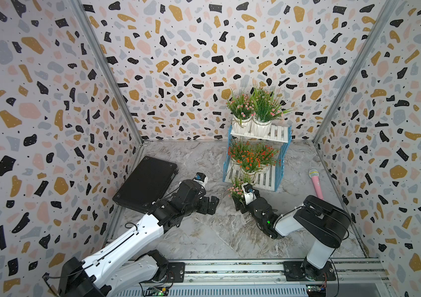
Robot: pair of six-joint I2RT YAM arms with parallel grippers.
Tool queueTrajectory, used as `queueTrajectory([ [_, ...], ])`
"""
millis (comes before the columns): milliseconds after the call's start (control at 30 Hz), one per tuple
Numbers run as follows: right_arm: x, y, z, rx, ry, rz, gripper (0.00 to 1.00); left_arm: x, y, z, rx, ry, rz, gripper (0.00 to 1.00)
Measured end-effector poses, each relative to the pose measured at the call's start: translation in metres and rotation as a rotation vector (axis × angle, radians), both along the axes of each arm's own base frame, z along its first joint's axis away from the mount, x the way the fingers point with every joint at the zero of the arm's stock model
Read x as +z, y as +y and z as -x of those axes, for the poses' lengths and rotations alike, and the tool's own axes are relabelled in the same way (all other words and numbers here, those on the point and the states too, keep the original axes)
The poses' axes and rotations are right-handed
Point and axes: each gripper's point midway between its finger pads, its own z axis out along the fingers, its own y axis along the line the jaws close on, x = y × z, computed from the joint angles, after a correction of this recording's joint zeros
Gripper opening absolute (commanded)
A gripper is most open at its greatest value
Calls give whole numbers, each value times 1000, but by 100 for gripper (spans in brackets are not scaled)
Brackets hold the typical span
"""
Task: Place the baby's breath potted plants on the rack by color
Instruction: Pick up the baby's breath potted plant from the center of the board, then place the baby's breath potted plant on the rack.
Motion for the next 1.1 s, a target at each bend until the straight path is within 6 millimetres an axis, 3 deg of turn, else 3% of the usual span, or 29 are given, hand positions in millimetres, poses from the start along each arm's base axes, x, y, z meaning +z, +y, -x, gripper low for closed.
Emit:
queueTrajectory([
  [167,26,-13,17,22,20,6,69,0,0,0,0,-1,0,99],
  [400,107,-34,38,21,8,-52,71,1,0,0,0,-2,2,99],
  [600,174,-50,37,-26,21,-6,72,-1,-1,0,-2,4,-1,99],
  [733,215,-66,25,-81,16,9,73,-1,-1,0,-2,4,0,99],
  [867,242,-89,3,-154,18,28,74,0,-1,0,-3,2,2,99],
  [1100,285,-123,-53,-260,23,40,74,4,0,1,-3,-10,12,99],
])
